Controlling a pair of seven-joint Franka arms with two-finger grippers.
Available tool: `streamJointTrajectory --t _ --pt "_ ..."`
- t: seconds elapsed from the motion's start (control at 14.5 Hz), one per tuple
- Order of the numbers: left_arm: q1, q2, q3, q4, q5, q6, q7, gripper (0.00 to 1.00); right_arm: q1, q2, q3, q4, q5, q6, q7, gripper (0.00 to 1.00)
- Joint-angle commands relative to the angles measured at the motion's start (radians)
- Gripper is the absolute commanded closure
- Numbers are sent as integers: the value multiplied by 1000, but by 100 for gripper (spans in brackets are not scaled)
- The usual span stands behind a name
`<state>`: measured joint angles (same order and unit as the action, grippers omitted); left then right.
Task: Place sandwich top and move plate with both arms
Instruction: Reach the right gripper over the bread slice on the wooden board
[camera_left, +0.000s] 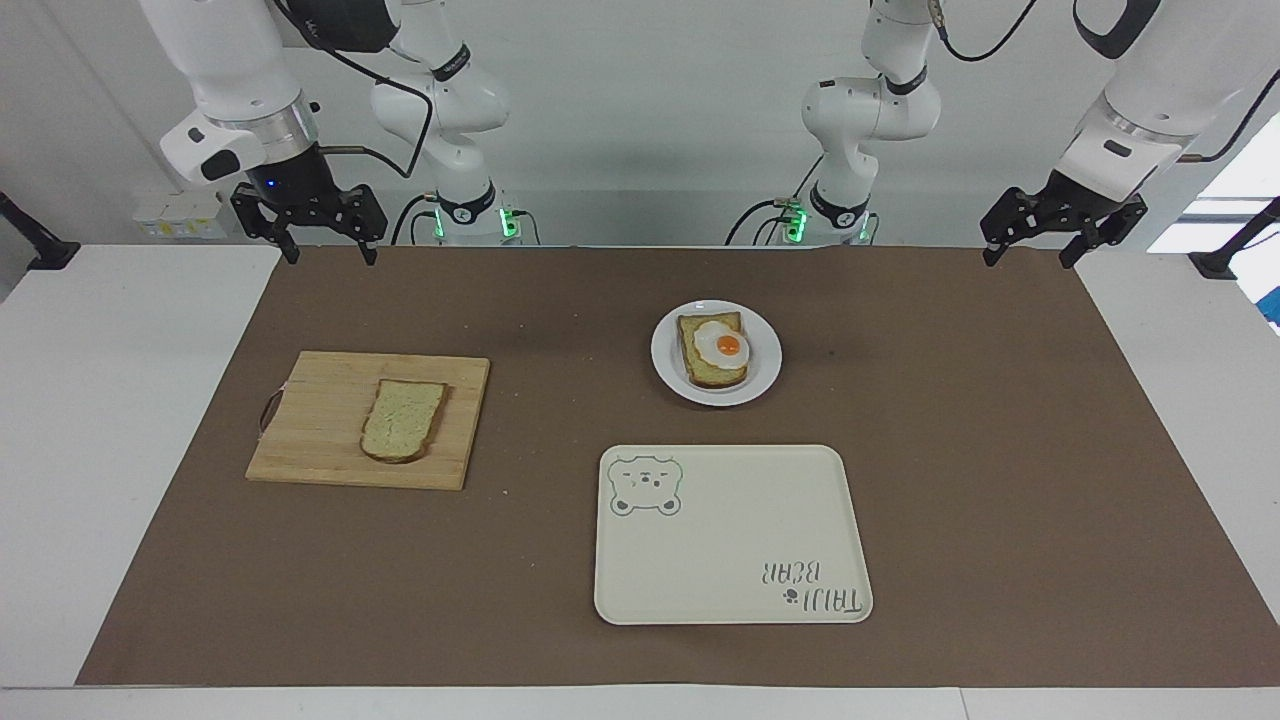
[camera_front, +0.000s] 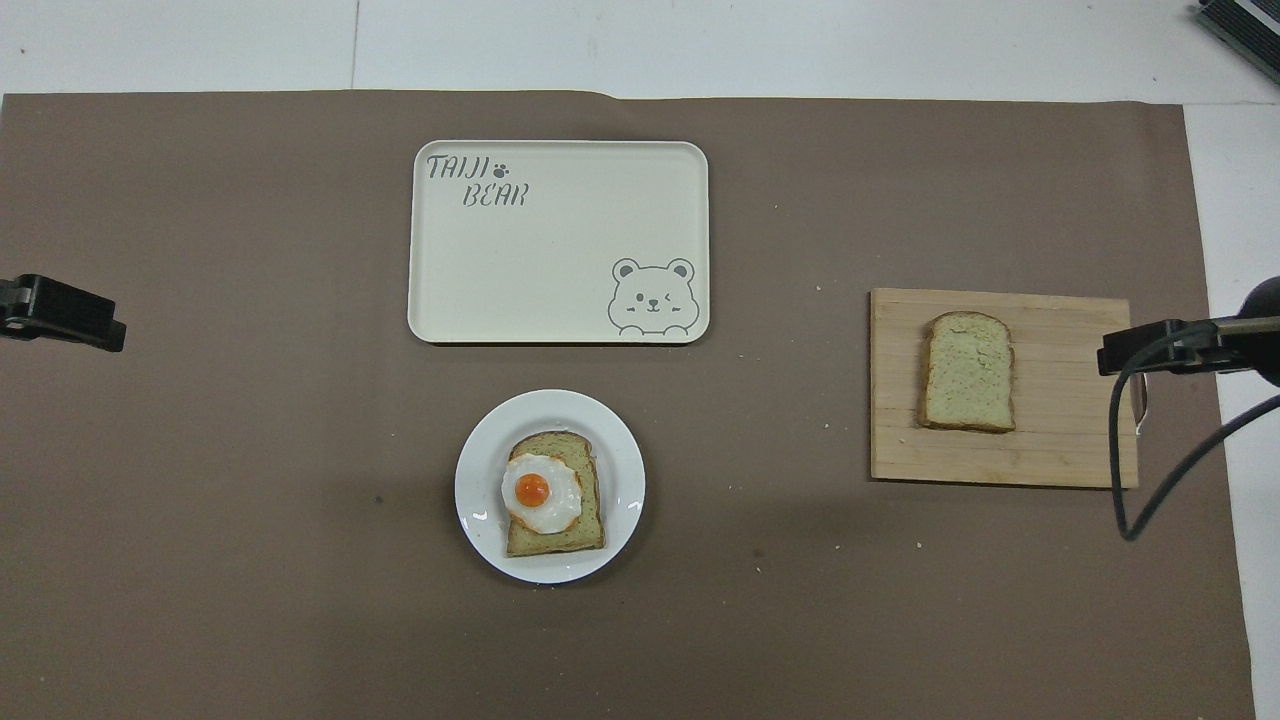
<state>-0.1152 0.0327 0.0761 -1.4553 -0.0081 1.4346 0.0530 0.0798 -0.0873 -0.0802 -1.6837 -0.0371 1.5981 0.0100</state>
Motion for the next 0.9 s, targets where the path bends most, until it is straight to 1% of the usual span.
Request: streamJointTrajectory --t 0.0,0.14,0.28,0.41,0.55,0.83 --pt "5 -5 -1 6 -9 -19 5 0 -24 -17 7 -43 0 31 -25 0" --pt "5 -7 -1 6 -9 -19 5 0 -43 -17 7 -89 16 106 -62 0" --pt "5 -7 -1 6 -9 -19 5 0 -77 -11 7 -126 48 150 -111 0" --pt "5 -7 -1 6 -9 -19 5 0 -86 9 7 -126 68 175 -124 0" --pt "5 -7 -1 4 -9 -19 5 0 -86 37 7 -126 78 209 -125 0" --pt "5 -7 -1 6 -9 -19 5 0 -92 122 7 -128 141 273 -128 0"
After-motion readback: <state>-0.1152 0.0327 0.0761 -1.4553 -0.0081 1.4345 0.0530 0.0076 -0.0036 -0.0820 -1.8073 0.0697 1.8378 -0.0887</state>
